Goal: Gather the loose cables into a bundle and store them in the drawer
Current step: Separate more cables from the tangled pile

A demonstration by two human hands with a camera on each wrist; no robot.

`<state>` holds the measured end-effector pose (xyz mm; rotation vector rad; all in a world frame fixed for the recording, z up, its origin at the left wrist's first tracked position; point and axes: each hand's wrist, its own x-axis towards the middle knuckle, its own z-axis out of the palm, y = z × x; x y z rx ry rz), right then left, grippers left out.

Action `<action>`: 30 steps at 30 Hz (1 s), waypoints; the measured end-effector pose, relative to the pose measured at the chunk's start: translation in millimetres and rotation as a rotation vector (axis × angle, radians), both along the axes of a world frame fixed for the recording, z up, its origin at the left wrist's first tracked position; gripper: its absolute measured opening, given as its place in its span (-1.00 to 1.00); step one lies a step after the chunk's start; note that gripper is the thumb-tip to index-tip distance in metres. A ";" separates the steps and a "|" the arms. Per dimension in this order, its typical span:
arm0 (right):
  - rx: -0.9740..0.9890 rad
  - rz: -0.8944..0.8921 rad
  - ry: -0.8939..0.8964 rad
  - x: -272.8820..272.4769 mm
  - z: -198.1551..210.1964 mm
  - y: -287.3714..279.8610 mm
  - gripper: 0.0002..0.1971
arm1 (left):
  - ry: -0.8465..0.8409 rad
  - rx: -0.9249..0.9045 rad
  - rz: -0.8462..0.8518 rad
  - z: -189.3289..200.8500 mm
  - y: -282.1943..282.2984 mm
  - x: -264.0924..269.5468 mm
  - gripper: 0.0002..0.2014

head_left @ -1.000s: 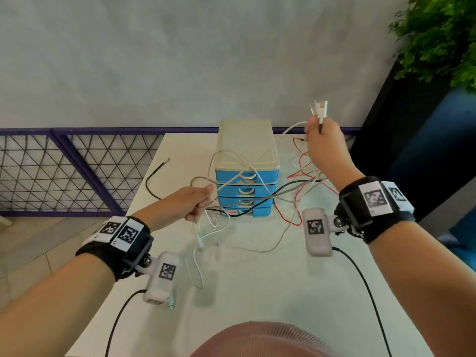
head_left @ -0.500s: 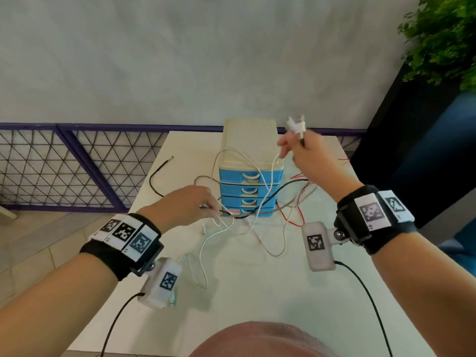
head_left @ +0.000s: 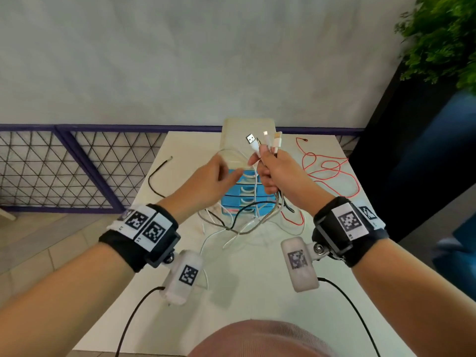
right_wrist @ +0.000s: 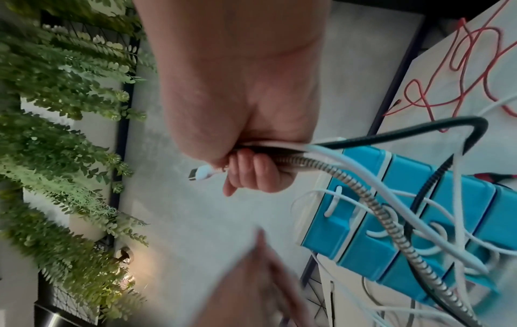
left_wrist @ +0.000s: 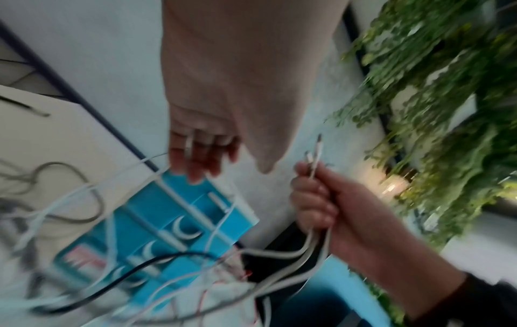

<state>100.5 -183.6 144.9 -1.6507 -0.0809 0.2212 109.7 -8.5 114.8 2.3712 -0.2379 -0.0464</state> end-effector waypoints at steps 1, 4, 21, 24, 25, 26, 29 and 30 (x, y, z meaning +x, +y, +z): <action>-0.018 0.003 -0.019 0.5 0.5 -2.9 -0.61 | 0.146 0.154 0.018 -17.8 5.2 -1.5 -0.41; -0.108 0.017 -0.072 -0.6 1.2 -6.4 -0.60 | 0.568 0.545 -0.031 -62.4 27.5 -14.4 -0.17; -0.359 0.219 0.167 -5.1 -41.6 5.9 -0.47 | 0.204 -0.017 -0.260 -0.5 5.4 -13.1 -0.64; -0.396 0.141 0.097 0.9 -37.4 -7.0 -0.49 | 0.380 -0.197 -0.238 1.6 19.6 -6.9 -0.62; -0.435 0.121 0.067 3.2 -37.4 -11.0 -0.48 | 0.407 -0.219 -0.259 1.4 23.7 -6.6 -0.61; -0.463 0.095 0.042 5.1 -37.5 -14.0 -0.46 | 0.411 -0.208 -0.278 0.5 27.1 -6.2 -0.58; -0.462 0.000 0.009 10.2 -39.2 -20.6 -0.47 | 0.366 -0.090 -0.312 -3.0 35.5 -5.7 -0.52; -0.458 -0.021 0.009 10.6 -39.3 -22.1 -0.48 | 0.367 -0.067 -0.322 -5.2 37.9 -5.6 -0.52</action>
